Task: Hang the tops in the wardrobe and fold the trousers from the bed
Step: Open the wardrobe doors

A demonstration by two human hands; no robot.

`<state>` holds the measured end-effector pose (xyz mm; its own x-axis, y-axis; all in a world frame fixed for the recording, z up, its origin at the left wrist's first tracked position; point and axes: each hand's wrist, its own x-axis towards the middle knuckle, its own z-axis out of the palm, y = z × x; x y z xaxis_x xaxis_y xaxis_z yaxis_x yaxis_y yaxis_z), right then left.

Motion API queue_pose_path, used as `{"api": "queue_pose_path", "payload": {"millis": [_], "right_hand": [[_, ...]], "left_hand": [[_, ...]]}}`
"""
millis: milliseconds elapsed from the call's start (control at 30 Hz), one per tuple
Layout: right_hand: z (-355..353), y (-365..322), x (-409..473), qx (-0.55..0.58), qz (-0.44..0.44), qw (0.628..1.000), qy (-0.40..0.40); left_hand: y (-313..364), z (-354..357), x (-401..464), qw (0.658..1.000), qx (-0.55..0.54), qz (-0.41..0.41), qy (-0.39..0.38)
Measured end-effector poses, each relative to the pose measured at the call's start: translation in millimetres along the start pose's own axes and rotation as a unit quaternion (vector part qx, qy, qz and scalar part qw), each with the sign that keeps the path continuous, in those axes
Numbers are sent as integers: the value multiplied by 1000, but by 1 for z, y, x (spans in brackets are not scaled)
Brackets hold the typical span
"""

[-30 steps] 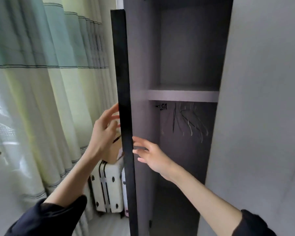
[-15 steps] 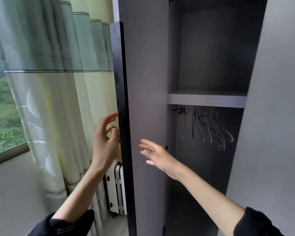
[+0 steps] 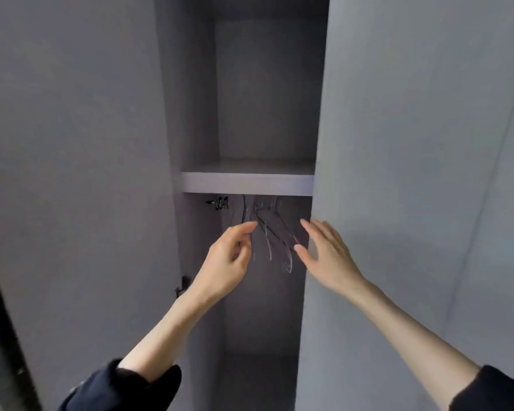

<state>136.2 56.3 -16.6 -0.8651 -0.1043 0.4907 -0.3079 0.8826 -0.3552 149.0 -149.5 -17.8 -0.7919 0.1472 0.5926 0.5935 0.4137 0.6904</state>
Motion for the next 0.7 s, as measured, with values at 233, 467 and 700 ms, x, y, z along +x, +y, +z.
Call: {"api": "queue_pose_path", "payload": {"millis": [233,467,700], "right_hand": [[-23,122,65,-190,49,980,17],[-7,174,80,-209,14,978,2],[-19,168,66,-135,1,991,-11]], "left_hand": [[-8,120,118,997,6,-34,-62],[5,164,179,991,-107,12,-74],[9,144,167,984,-151,-47,-84]]}}
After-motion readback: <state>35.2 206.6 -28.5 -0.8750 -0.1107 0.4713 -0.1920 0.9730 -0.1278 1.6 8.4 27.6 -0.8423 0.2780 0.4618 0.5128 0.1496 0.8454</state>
